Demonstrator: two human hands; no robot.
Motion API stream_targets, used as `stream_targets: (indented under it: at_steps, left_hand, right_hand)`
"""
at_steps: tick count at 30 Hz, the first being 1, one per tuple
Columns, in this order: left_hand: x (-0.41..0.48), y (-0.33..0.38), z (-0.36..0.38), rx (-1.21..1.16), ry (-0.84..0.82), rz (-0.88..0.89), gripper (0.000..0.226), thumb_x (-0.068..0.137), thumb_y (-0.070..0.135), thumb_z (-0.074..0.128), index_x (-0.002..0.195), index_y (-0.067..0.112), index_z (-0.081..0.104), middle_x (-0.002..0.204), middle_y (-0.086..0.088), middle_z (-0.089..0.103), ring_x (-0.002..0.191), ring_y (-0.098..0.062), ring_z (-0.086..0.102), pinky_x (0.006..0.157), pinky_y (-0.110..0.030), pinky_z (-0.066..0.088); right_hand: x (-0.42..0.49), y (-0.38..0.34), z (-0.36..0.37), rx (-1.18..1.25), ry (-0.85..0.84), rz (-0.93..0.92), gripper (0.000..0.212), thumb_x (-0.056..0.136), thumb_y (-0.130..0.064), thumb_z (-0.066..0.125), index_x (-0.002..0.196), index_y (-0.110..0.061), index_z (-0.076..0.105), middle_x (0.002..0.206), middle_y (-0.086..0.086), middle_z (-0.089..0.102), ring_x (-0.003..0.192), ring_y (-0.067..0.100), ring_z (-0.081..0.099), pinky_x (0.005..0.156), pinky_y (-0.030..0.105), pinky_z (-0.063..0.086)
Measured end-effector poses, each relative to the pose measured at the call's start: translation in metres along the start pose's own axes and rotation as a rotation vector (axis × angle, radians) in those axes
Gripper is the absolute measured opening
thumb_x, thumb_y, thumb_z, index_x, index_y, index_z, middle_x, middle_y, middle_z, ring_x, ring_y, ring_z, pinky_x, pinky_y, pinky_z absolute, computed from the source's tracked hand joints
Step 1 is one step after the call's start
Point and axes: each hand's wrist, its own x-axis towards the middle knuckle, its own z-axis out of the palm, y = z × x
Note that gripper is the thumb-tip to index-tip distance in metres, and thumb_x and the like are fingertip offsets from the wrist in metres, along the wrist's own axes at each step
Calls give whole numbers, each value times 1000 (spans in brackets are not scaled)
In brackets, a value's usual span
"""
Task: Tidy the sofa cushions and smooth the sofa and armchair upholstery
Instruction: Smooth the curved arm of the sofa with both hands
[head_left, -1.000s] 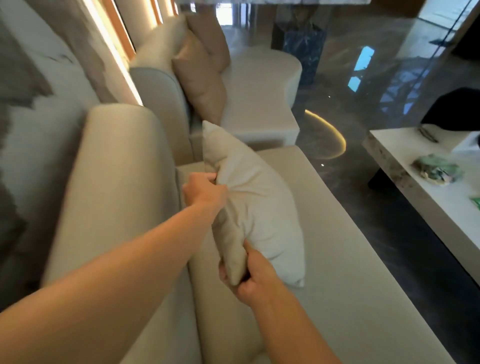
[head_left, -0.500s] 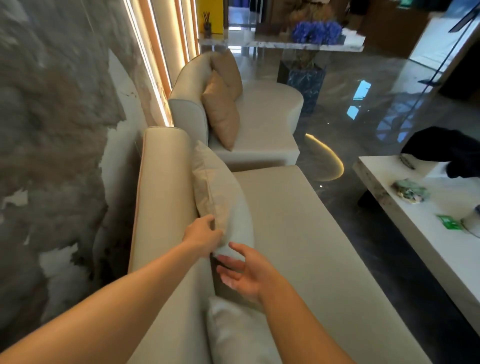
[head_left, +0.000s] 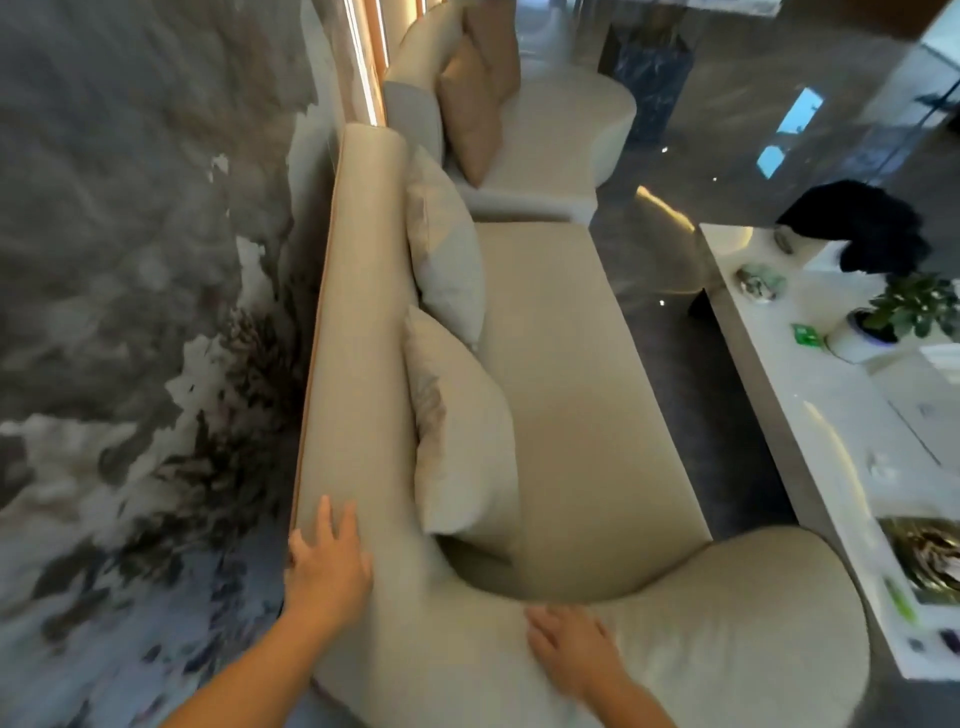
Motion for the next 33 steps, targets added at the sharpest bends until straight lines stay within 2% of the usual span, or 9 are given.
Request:
stream_targets:
  at_steps: [4,7,10,14,20,27,30,32,33]
  left_hand:
    - [-50,14,29,-69,3,-118,67,95,49,35,152,29,6,162,-6,-4,142,-45,3,112,-59,24]
    - [-68,16,64,-151,154,-92,68,92,57,30,151,37,1,163,-2,-4,144,-43,-6,114,-64,14]
    - [-75,9,82,-193,254,-102,65,89,65,25,147,48,1,163,7,1,144,-40,-4,105,-69,26]
    - [-72,8,93,-174,367,-97,66,87,66,23,147,49,4,162,8,6,143,-41,2,94,-70,37]
    - [-67,10,96,-174,432,-125,69,82,65,20,148,46,10,162,7,11,143,-40,4,95,-67,37]
    - [-50,6,92,-187,455,-134,71,76,69,19,144,50,21,161,10,16,141,-38,8,93,-65,38]
    - [-37,2,84,-177,432,-134,71,77,69,21,145,51,18,162,11,12,142,-38,6,95,-64,37]
    - [-24,-2,76,-187,424,-112,69,79,68,25,145,52,15,162,13,8,143,-37,2,99,-62,34]
    - [-16,-4,72,-194,429,-103,68,80,68,26,146,52,13,162,13,7,143,-36,0,100,-61,33]
  right_hand:
    - [-28,2,29,-60,106,32,57,101,-54,19,155,-36,19,166,-2,16,153,24,11,121,50,6]
    - [-28,2,53,-25,251,38,63,98,-60,10,157,-36,12,168,1,11,154,27,5,121,52,-1]
    - [-25,3,68,-93,374,41,70,92,-61,2,156,-36,14,166,1,18,153,28,9,121,51,-2]
    - [-22,-2,72,-113,503,61,75,88,-63,-4,155,-38,21,163,-3,28,152,25,16,122,49,0]
    - [-23,-8,73,-118,612,61,73,87,-63,2,147,-40,37,146,-9,48,139,21,34,118,46,15]
    - [-18,-24,64,-98,631,98,69,85,-61,8,142,-42,42,141,-8,51,134,21,39,115,46,16]
    - [-7,-39,60,-66,632,121,65,84,-59,11,138,-44,44,139,-9,52,132,19,39,115,47,14]
    - [1,-53,55,-85,668,140,63,83,-57,15,130,-43,53,131,-6,59,127,22,46,111,49,21]
    - [5,-61,52,-63,731,142,59,81,-56,21,120,-42,63,120,-2,66,119,25,54,107,51,28]
